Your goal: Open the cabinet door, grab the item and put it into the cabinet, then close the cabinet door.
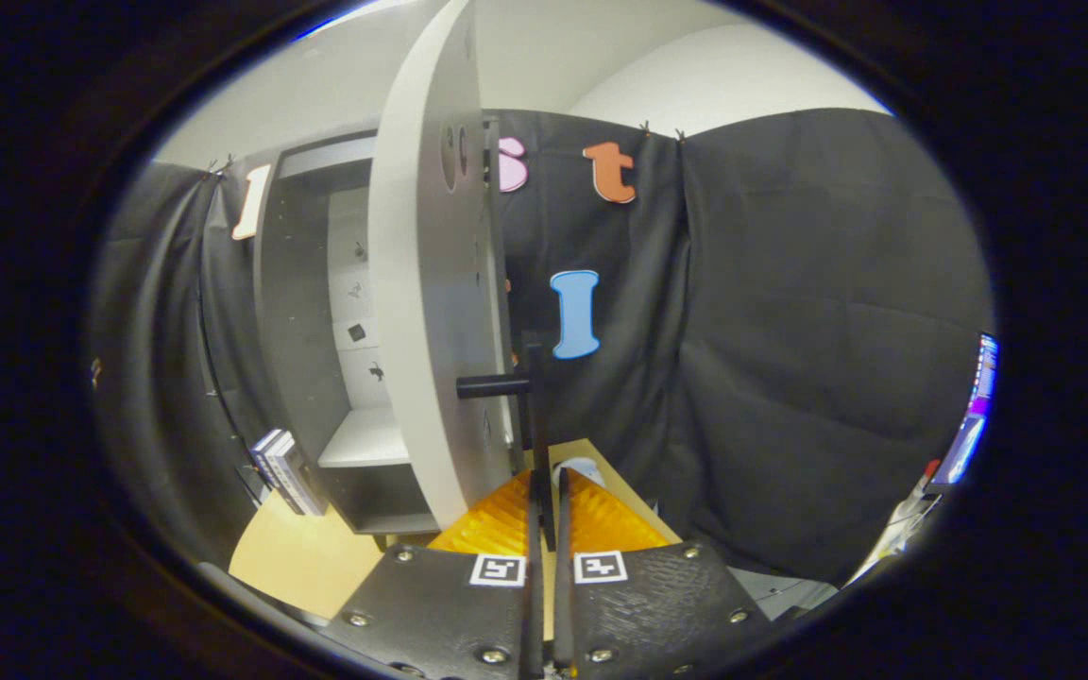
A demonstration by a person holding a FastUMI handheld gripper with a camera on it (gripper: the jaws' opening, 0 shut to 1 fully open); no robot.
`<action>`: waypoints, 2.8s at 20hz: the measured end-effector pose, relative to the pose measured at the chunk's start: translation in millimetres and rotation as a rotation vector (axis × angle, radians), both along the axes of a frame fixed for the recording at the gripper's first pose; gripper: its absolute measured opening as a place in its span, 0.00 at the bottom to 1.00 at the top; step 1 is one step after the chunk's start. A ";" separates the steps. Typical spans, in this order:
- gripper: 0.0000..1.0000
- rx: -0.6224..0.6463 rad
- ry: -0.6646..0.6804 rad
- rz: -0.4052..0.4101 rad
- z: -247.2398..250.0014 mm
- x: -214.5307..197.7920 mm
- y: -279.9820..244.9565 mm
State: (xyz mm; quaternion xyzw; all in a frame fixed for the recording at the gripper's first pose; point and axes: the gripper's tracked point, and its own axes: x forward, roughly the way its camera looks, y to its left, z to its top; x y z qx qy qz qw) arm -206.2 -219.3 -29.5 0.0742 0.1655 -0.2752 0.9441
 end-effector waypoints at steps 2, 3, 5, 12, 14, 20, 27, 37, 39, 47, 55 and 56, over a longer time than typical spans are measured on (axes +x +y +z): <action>0.04 -0.034 0.008 -0.039 2.0 -7.9 -12.1; 0.04 -0.051 0.011 -0.056 3.7 -10.7 -17.4; 0.05 -0.070 0.008 -0.090 6.5 -16.8 -26.7; 0.04 -0.099 -0.025 -0.114 13.3 -20.5 -28.4; 0.04 -0.101 -0.038 -0.091 14.5 -18.5 -25.7; 0.05 -0.109 -0.078 -0.002 19.8 -1.6 -6.4; 0.04 -0.071 -0.130 0.142 17.7 35.3 47.8; 0.05 -0.046 -0.048 0.323 -32.2 82.2 100.3; 0.05 -0.043 -0.028 0.350 -41.8 88.3 105.6; 0.05 0.002 0.039 0.466 -86.0 111.1 127.8; 0.06 0.091 0.260 0.565 -204.8 113.4 142.9; 0.13 0.098 0.308 0.574 -224.9 112.4 143.0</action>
